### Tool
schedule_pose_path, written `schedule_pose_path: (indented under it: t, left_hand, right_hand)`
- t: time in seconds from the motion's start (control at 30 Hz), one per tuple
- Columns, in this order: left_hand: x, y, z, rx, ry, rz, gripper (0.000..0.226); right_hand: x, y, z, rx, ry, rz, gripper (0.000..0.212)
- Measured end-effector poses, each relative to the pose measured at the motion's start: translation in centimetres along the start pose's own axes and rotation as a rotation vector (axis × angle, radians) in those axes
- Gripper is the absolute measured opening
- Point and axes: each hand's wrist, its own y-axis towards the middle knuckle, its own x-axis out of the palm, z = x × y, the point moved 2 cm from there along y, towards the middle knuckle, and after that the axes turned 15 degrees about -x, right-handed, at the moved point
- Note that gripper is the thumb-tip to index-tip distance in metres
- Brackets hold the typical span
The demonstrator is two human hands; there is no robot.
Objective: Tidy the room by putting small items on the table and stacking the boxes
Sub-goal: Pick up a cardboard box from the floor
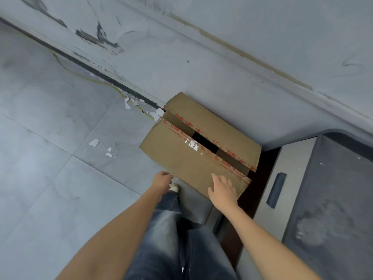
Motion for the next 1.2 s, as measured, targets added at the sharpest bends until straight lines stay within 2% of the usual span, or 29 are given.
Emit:
schedule_pose_path:
  t: [0.17,0.3,0.37,0.53,0.7,0.9,1.2]
  left_hand:
    - [-4.9,-4.0,-3.2,0.138,-0.037,0.085,0.016]
    - [-8.0,-8.7,-8.4,0.240,-0.282,0.112,0.015]
    - [-8.1,-10.2,-11.9,0.216,-0.419,0.122,0.014]
    - [-7.0,-10.1,-18.4,0.128,-0.551,0.044,0.012]
    - [-12.9,-11.4,-22.0,0.206,-0.759,0.171,0.013]
    - [-20.0,-14.8,-29.4,0.224,-0.934,0.270,0.012]
    - [-32.0,-18.4,-46.7,0.212,-1.266,0.519,0.014]
  right_hand:
    - [-1.2,-2.9,-4.2,-0.086,0.138,0.152,0.054]
    - [-0.3,-6.6,-6.8,-0.203,0.197,0.201,0.054]
    - [0.9,-8.3,-7.7,-0.248,0.211,0.206,0.053]
    - [5.1,-10.7,-9.7,-0.325,0.119,0.030,0.052]
    - [5.4,-10.9,-14.9,-0.413,0.056,0.052,0.050]
    - [9.2,-13.1,-24.9,-0.644,0.019,-0.027,0.045]
    - [19.4,-21.3,-40.5,-0.935,0.027,-0.162,0.041]
